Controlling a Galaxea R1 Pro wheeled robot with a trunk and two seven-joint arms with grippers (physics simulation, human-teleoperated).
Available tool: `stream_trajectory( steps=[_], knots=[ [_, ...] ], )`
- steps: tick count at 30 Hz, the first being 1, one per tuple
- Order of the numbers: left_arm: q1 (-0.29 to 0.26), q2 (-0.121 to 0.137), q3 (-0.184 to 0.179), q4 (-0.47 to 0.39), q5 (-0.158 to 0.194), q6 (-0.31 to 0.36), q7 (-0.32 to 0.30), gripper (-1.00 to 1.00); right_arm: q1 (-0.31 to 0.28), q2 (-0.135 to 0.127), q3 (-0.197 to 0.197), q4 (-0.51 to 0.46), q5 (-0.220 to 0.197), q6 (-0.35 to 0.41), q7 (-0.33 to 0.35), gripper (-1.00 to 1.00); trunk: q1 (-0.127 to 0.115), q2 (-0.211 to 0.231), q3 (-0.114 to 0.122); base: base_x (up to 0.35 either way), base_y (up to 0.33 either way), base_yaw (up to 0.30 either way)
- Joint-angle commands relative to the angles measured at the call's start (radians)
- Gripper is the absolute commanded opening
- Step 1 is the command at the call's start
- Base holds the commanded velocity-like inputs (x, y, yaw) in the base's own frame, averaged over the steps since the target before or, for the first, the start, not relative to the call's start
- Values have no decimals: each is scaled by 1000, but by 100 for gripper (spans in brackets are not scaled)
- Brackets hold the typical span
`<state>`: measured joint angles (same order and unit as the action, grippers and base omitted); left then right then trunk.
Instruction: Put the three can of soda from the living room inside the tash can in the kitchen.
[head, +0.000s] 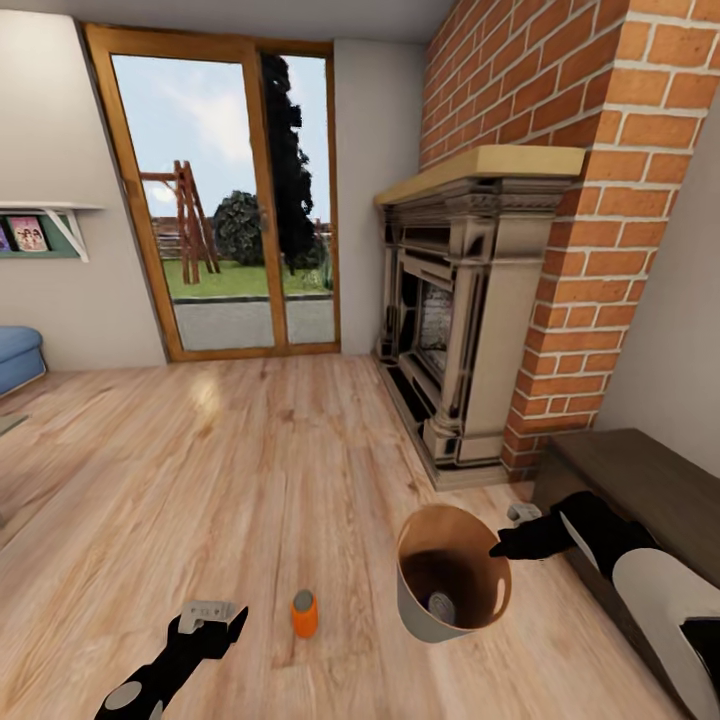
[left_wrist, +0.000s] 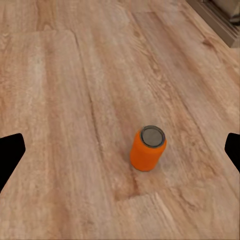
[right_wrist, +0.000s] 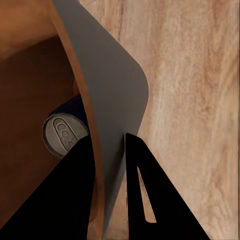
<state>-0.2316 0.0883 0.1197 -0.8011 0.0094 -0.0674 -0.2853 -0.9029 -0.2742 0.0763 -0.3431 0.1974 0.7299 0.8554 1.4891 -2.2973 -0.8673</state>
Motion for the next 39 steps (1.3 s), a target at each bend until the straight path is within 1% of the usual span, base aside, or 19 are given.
stream_trajectory(
  steps=[1,17,39],
  knots=[
    [0,0,0,0,0,0,0,100,-1,-1,-7,-1,-24,11,5,-100,0,0,0,320,-88,0],
    [0,-1,0,0,0,-1,1,100,0,0,-7,-1,-26,10,6,-100,0,0,0,308,-82,0],
    [0,-1,-1,0,0,-3,2,100,0,3,-7,-1,-26,9,10,-100,0,0,0,28,-2,0]
  ],
)
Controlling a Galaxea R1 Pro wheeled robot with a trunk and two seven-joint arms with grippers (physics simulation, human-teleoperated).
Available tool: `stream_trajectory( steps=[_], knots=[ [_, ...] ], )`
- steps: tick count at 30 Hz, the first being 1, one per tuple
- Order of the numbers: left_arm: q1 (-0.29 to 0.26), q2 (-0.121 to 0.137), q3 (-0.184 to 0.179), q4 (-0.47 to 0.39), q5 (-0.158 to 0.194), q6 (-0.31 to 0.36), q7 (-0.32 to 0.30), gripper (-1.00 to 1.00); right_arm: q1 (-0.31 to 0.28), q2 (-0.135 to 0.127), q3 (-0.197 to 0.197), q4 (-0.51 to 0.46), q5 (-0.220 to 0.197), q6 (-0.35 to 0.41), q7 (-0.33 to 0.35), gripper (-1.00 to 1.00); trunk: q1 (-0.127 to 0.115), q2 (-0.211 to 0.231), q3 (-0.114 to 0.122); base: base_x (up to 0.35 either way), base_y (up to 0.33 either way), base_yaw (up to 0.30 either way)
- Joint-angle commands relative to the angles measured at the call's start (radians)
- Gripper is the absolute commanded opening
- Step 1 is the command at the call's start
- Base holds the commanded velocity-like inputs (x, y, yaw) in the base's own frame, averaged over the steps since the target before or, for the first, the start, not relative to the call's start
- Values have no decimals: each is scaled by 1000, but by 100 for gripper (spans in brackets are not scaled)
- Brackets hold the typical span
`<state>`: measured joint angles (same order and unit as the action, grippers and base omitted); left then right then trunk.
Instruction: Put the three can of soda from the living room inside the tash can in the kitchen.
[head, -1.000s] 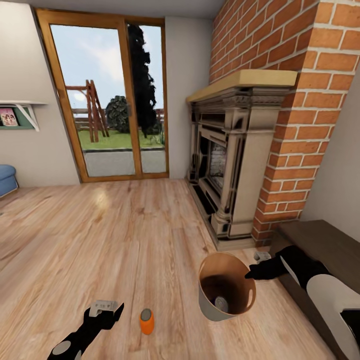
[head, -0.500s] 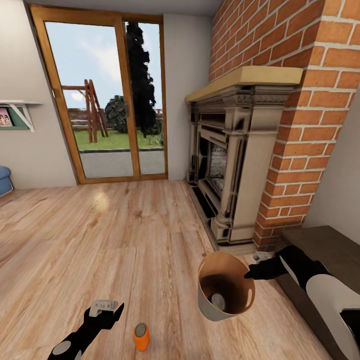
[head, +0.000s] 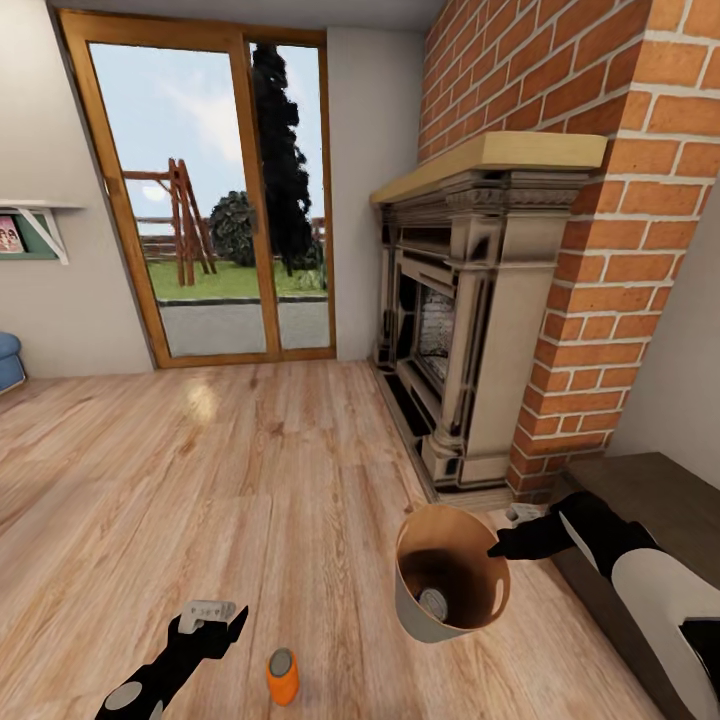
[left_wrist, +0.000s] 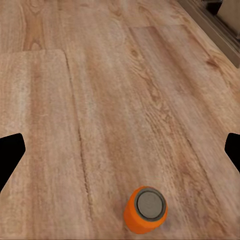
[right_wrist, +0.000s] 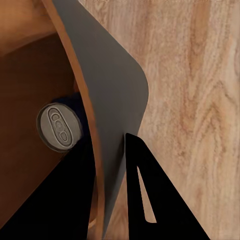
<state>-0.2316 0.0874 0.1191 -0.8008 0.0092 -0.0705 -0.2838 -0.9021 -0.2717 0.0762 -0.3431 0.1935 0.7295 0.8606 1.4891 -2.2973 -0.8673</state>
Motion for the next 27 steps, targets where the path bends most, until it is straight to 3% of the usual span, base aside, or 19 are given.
stream_trajectory(
  steps=[1,27],
  knots=[
    [0,0,-1,0,0,0,0,100,-1,0,-7,-1,-22,10,5,-100,0,0,0,131,0,0],
    [0,-1,1,32,-14,3,10,100,0,3,-7,-1,-22,10,5,-100,0,0,0,230,-56,0]
  ],
)
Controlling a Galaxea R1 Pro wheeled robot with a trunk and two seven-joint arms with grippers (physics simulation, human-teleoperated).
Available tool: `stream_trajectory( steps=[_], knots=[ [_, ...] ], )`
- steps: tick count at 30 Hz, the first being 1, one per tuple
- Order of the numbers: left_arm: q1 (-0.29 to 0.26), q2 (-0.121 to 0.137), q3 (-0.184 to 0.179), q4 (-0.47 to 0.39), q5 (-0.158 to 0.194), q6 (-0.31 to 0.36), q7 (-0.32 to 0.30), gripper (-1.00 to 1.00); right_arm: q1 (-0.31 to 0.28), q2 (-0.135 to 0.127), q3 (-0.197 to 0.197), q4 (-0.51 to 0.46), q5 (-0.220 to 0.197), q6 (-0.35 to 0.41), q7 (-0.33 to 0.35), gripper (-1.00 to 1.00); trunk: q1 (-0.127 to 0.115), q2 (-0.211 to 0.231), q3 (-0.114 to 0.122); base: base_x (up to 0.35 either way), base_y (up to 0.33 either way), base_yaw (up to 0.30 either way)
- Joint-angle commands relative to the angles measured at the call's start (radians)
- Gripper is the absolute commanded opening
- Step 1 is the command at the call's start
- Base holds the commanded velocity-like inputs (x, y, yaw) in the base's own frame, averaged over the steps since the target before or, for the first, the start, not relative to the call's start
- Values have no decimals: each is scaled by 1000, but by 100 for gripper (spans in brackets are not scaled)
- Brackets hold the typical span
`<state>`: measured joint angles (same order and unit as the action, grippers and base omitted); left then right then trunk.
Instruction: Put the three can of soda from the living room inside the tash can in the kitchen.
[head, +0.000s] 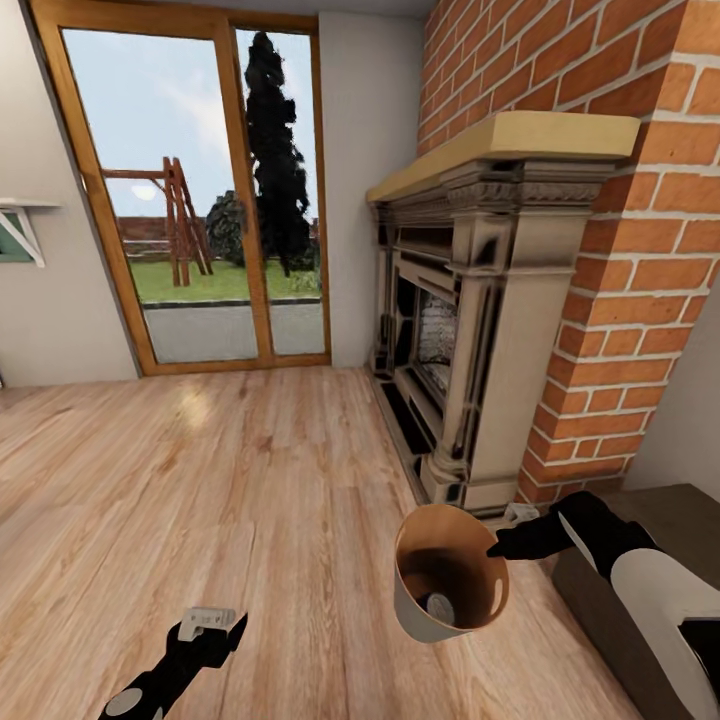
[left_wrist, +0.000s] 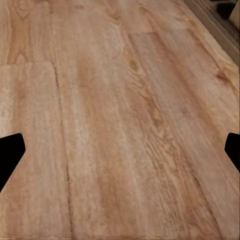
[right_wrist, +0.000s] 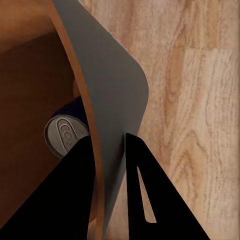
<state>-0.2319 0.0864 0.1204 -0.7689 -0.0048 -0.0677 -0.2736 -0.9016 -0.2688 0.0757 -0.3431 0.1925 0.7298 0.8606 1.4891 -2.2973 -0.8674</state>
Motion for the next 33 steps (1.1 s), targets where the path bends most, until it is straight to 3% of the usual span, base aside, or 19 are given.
stream_trajectory(
  steps=[1,7,9,14,20,29,33],
  knots=[
    [-1,-1,3,32,1,3,12,100,-1,0,-7,0,-21,10,5,-100,0,0,0,78,-13,0],
    [-11,-10,3,153,8,13,149,100,-1,2,-7,0,-21,10,5,-100,0,0,0,29,-5,0],
    [-11,-12,2,160,8,13,162,100,-1,4,-7,0,-21,10,5,-100,0,0,0,6,-1,0],
    [-12,-6,-3,171,6,13,88,100,-1,6,-6,0,-21,10,2,-100,0,0,0,175,0,0],
    [-11,-9,-2,171,8,8,52,100,0,6,-6,0,-21,10,1,-100,0,0,0,184,0,0],
    [-12,-5,13,172,10,9,57,100,-1,6,-5,0,-21,10,0,-100,0,0,0,22,0,0],
    [-12,-3,17,172,12,11,102,100,0,6,-5,0,-21,10,0,-100,0,0,0,1,0,0]
  ],
)
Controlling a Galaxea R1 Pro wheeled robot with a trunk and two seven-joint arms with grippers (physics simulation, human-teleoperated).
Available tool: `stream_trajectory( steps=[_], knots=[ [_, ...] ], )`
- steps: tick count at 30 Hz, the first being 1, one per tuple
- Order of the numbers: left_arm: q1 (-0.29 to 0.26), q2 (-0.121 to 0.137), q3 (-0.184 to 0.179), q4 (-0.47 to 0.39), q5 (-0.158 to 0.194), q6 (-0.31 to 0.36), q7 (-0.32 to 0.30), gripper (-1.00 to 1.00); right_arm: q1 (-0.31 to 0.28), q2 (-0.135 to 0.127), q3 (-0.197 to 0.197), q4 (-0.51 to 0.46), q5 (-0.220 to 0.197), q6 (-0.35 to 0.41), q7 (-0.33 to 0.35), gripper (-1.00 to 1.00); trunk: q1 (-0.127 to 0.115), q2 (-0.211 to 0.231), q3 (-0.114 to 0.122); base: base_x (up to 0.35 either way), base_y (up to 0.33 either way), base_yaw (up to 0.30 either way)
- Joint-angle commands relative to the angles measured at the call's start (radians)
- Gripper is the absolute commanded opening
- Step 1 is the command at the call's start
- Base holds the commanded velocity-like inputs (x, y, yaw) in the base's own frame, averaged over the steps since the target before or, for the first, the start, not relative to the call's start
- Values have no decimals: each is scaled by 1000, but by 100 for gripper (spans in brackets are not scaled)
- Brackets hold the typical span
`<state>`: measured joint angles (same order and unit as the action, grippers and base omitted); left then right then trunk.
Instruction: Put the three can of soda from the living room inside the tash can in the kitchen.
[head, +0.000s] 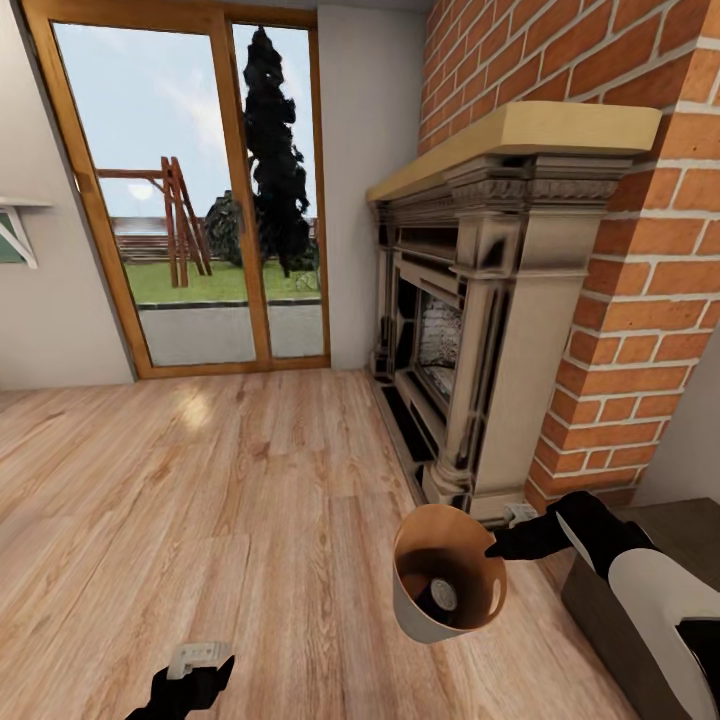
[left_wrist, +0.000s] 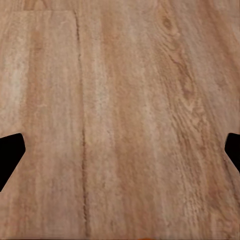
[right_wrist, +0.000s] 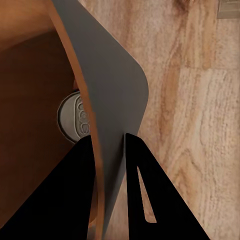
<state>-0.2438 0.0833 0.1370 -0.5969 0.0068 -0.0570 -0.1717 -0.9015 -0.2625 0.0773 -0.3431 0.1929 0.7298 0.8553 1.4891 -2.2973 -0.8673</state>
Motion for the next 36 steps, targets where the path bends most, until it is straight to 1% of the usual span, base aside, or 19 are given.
stream_trajectory(
  steps=[1,6,15,23,24,27,28,29,30,35,36],
  knots=[
    [0,0,0,0,0,0,11,100,0,0,-7,0,-21,10,5,-100,0,0,0,0,0,0],
    [0,-3,1,0,0,0,19,100,-1,0,-6,0,-21,10,4,-100,0,0,0,0,0,0],
    [0,-5,-3,1,-2,2,19,100,0,0,-5,-2,-21,10,3,-100,34,-63,-28,0,0,0],
    [0,-6,-8,8,-6,-18,18,100,0,0,-5,-41,-20,15,-16,-100,65,-119,-53,0,0,0],
    [0,-6,-9,14,-7,-27,18,100,0,0,-4,-43,-20,16,-17,-100,69,-126,-56,0,0,0],
    [-1,-4,-11,58,-8,-93,18,100,0,1,-2,-47,-20,20,-20,-100,80,-147,-66,0,0,0],
    [-3,-3,-11,84,-9,-129,18,100,0,1,-2,-48,-19,21,-21,-100,84,-154,-69,0,0,0],
    [-6,-2,-12,95,-9,-145,18,100,0,1,-2,-48,-19,21,-21,-100,88,-161,-72,0,0,0],
    [-17,-1,-13,139,-10,-184,19,100,-1,2,-2,-50,-20,23,-21,-100,92,-168,-75,0,0,0],
    [-23,-6,-17,171,-11,-238,19,100,-2,3,0,-52,-20,25,-21,-100,111,-203,-91,0,0,0],
    [-23,-6,-16,173,-11,-249,19,100,-2,3,0,-52,-19,25,-21,-100,111,-203,-95,0,0,0]
  ],
)
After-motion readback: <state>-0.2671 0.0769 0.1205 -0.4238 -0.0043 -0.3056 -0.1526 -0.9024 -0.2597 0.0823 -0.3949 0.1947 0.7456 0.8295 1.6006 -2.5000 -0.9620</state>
